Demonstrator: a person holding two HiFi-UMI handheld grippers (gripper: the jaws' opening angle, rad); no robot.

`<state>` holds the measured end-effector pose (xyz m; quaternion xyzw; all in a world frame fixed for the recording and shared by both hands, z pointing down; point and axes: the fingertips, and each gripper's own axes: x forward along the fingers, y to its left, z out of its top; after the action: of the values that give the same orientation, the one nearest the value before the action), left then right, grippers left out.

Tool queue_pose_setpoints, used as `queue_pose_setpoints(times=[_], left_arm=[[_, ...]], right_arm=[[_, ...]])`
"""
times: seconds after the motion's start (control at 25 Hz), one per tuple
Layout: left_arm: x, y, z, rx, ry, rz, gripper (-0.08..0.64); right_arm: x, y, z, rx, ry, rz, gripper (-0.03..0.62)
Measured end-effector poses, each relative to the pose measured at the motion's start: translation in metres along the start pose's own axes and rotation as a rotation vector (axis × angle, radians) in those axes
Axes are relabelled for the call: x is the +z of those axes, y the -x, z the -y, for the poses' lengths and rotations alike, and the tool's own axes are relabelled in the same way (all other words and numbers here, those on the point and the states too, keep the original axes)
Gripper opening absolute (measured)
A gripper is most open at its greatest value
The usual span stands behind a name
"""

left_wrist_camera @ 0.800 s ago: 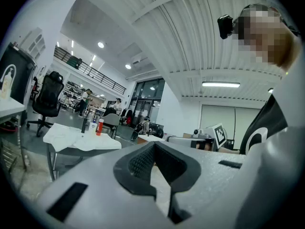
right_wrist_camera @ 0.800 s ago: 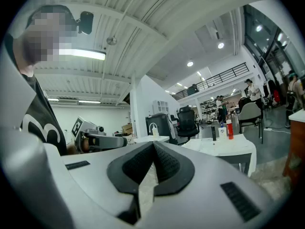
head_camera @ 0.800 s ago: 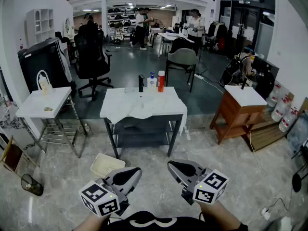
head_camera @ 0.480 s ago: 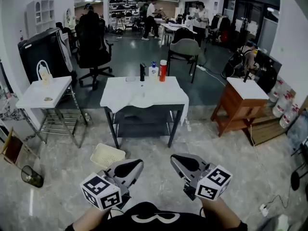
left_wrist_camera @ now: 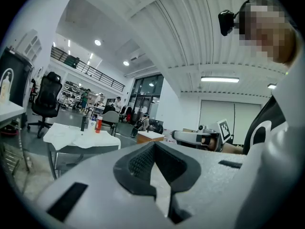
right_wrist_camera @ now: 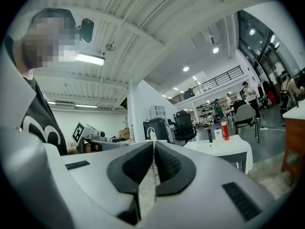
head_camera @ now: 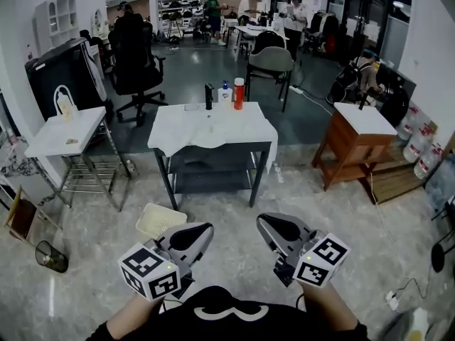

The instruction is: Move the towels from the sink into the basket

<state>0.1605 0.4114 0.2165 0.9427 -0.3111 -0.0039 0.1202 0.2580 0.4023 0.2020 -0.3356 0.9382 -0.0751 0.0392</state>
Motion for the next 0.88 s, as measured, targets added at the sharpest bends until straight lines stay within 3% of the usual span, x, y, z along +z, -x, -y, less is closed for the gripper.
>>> queue_pose_setpoints(times=[0.2,0.28,0.56,0.88], left_arm=[[0.005,0.006,0.008,0.005,-0.011,0.011,0.006],[0.005,0.009,0.01,0.007,-0.015,0.015,0.006],[0.002,0.01,0.011,0.015,-0.03,0.006,0.006],[-0.005,0.0,-0.014,0.03,-0.007,-0.01,0.006]], right_arm=[[0.001,0.004,-0.006,-0.015,0.042,-0.036,0.011],[0.002,0.007,-0.009,-0.019,0.063,-0.039,0.09],[0.0,0.012,-0.004,-0.058,0.092,-0.034,0.23],[-0.013,-0.008,0.016,-0.07,0.088,-0.066,0.264]])
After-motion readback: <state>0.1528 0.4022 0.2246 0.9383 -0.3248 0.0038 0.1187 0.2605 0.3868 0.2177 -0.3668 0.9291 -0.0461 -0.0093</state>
